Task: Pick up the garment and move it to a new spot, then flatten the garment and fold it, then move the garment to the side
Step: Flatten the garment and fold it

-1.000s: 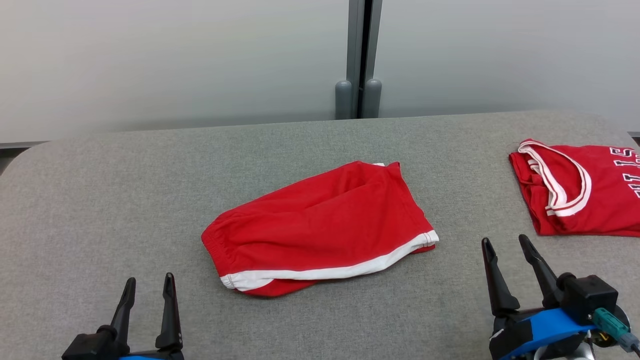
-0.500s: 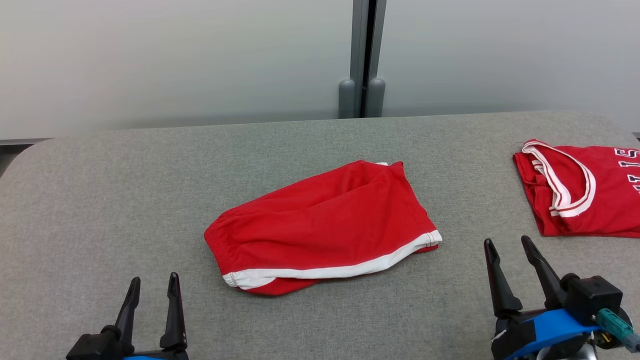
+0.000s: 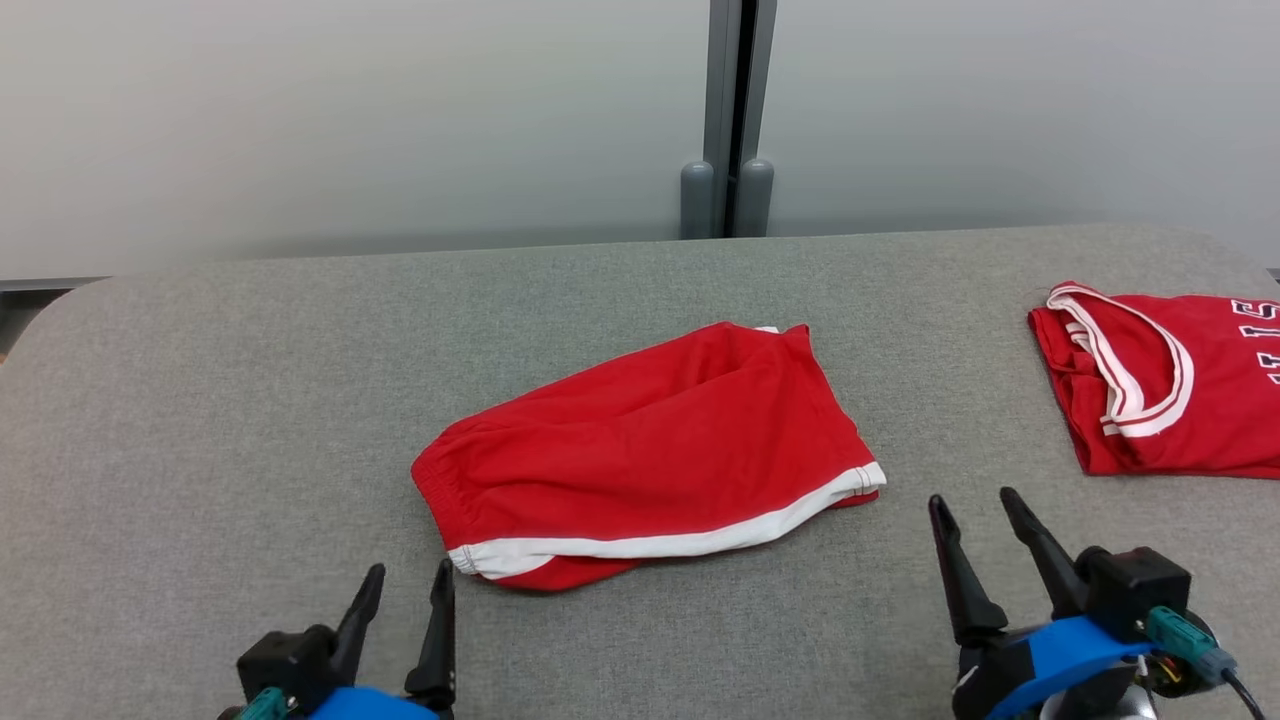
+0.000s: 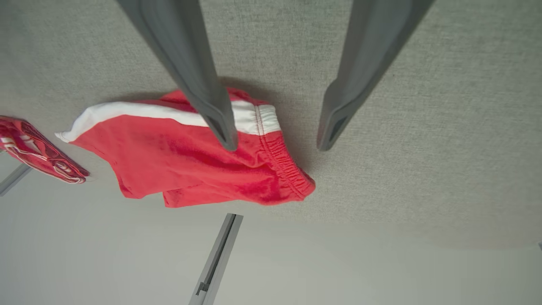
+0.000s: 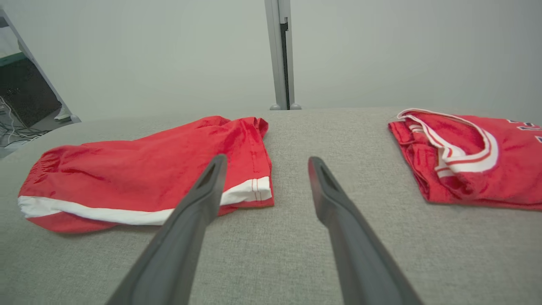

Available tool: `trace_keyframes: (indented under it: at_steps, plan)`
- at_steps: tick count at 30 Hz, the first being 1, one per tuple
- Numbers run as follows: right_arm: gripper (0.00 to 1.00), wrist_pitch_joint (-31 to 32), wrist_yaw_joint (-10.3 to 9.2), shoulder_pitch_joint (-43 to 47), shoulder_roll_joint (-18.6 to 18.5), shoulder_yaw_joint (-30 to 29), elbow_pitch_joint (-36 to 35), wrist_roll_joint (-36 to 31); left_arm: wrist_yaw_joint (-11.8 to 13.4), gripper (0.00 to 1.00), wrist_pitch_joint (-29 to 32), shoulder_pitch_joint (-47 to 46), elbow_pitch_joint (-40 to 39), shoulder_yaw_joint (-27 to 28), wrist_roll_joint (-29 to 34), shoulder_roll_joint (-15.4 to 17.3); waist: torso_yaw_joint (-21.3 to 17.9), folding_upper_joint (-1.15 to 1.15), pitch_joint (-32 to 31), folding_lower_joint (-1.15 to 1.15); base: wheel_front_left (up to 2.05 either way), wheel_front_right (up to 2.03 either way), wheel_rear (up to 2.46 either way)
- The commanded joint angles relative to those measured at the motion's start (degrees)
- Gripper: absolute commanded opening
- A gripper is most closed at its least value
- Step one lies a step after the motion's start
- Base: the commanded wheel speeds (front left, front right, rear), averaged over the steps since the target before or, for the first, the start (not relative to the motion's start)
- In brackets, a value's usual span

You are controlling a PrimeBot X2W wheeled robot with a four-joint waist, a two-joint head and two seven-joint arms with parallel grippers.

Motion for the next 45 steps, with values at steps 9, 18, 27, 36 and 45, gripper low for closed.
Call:
trace_keyframes:
  at_steps: [9,18,27,36,45]
  plan:
    - [1.0,4.2,0.02,-8.8,0.0,4.1,10.0,0.9,-0.6,1.0,2.0,-8.0,8.9,-7.5,-7.2,1.2,-1.5,0.0,1.3,0.0,0.0,0.0,0.0]
    - [1.0,7.9,0.01,-20.4,0.0,6.1,25.6,4.8,-0.5,1.0,1.6,-14.2,16.2,-11.2,-10.3,2.4,-1.4,0.0,3.6,0.0,0.0,0.0,0.0]
    - [1.0,8.2,0.01,-27.9,0.0,10.0,37.1,8.2,-0.5,1.0,-1.1,-16.4,18.9,-14.8,-12.5,2.9,0.5,0.0,4.5,0.0,0.0,0.0,0.0]
    - [1.0,5.0,0.02,-31.6,0.0,12.0,43.5,8.2,-0.5,1.0,-2.4,-17.4,19.6,-17.9,-14.3,4.2,0.6,0.0,4.7,0.0,0.0,0.0,0.0]
    - [0.86,3.2,0.02,-34.8,0.0,14.0,48.5,8.9,-0.5,1.0,-1.1,-18.3,22.1,-19.9,-16.6,4.3,0.7,0.0,5.4,0.0,0.0,0.0,0.0]
